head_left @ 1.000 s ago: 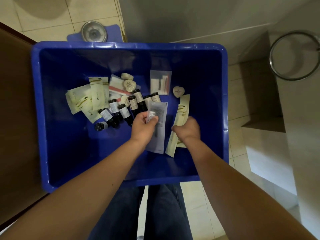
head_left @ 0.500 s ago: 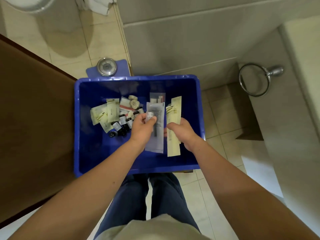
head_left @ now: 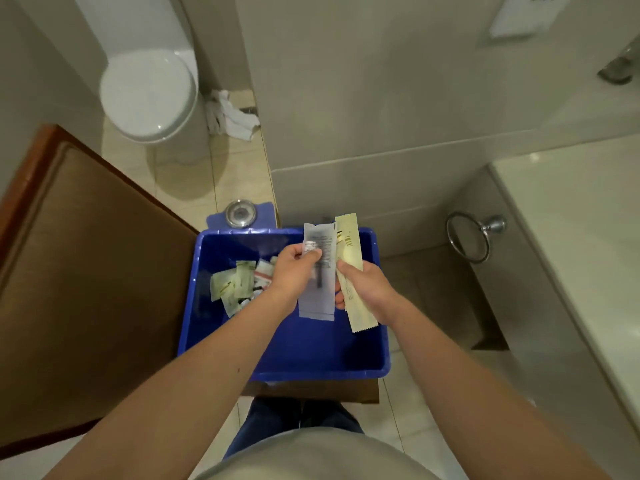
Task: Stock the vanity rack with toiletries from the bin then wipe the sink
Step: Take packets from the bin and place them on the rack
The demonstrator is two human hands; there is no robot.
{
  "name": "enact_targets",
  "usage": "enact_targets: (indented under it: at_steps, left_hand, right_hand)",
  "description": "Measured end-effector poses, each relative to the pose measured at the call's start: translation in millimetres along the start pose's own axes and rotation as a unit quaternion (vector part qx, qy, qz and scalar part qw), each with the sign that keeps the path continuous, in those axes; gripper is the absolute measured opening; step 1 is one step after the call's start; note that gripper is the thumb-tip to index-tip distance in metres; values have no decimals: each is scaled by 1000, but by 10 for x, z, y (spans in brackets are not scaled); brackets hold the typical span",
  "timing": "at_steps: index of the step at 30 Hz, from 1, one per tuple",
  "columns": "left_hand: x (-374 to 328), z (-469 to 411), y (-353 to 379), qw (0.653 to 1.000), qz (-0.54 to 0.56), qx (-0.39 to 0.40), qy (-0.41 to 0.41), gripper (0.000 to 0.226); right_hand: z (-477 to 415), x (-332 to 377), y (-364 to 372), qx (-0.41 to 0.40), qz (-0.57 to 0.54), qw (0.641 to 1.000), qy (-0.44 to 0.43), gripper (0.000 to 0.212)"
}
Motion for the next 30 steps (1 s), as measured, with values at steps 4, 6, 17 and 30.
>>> enact_targets:
  at_steps: [4,6,17,30]
  left_hand:
    - [-424,124,48,999,8,2,40,20]
    - [-642,198,94,998,10,4,60,14]
    - [-1386,679,534,980,-20,134,144,29]
    - [-831,1671,752,904,-166,346,189,25]
  right_hand:
    - [165,290,-113,20,-40,999,-15,29]
    - [269,401,-180,32,-56,998,-19,28]
    - [896,596,-575,15,-3,999,-44,15]
    - [1931,-146,-787,-146,-98,984,-25,12]
Point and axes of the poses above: each hand's wrist, its own z-axis away from the middle knuckle, its own y-axis out of the palm, x = y × z, the point moved 6 cm from there along -z, towards the middle knuckle, and after that the axes turned 10 degrees about -x, right-handed, at the moved point
